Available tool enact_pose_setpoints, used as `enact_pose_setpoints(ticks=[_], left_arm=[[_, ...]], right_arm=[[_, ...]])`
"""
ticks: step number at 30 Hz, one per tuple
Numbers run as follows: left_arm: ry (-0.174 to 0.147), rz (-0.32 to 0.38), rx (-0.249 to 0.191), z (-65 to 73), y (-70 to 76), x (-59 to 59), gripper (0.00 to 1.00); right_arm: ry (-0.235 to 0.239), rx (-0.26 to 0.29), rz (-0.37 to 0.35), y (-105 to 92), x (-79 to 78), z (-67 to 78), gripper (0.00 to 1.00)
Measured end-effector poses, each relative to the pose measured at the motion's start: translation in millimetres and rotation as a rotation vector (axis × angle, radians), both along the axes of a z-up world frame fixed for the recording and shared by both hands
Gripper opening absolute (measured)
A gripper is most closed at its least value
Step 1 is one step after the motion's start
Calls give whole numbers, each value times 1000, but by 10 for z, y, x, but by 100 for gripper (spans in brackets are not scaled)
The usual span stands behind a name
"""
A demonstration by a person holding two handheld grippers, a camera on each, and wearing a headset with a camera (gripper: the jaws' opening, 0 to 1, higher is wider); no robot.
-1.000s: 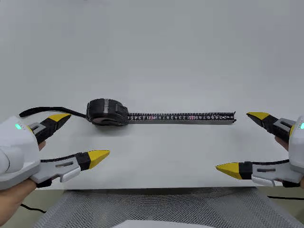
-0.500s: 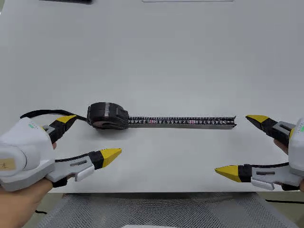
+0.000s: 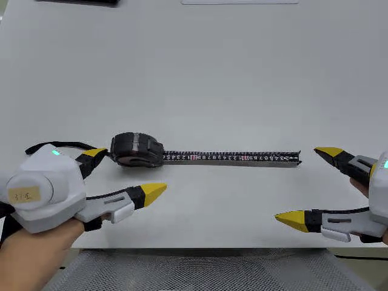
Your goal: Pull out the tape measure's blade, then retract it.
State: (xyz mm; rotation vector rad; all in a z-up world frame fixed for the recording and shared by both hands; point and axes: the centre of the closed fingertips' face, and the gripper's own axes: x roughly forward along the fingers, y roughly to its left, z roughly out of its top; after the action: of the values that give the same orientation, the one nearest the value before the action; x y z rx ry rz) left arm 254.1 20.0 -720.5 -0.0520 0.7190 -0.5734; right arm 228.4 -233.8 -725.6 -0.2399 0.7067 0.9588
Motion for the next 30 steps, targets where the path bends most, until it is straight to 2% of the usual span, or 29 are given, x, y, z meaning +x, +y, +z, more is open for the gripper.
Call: enact_pose_setpoints(ticks=[8, 14, 16, 18, 23, 30], left_arm=[[5, 36, -13, -11, -25, 30, 82], [-4, 95, -10, -22, -40, 85, 82], [-6, 124, -23, -19, -54, 103, 83], [-14, 151, -3, -36, -49, 119, 82], [-23, 200, 5, -55, -43, 160, 81], [-46, 232, 32, -102, -46, 176, 79]], right_arm=[[7, -3, -3, -18, -3, -7, 89], [14, -3, 1, -20, 0, -7, 86], [16, 1, -1, -22, 12, -5, 86], [11, -3, 3, -31, 27, -8, 85], [6, -9, 21, -49, 72, -20, 81], [3, -31, 53, -92, 142, -61, 76]])
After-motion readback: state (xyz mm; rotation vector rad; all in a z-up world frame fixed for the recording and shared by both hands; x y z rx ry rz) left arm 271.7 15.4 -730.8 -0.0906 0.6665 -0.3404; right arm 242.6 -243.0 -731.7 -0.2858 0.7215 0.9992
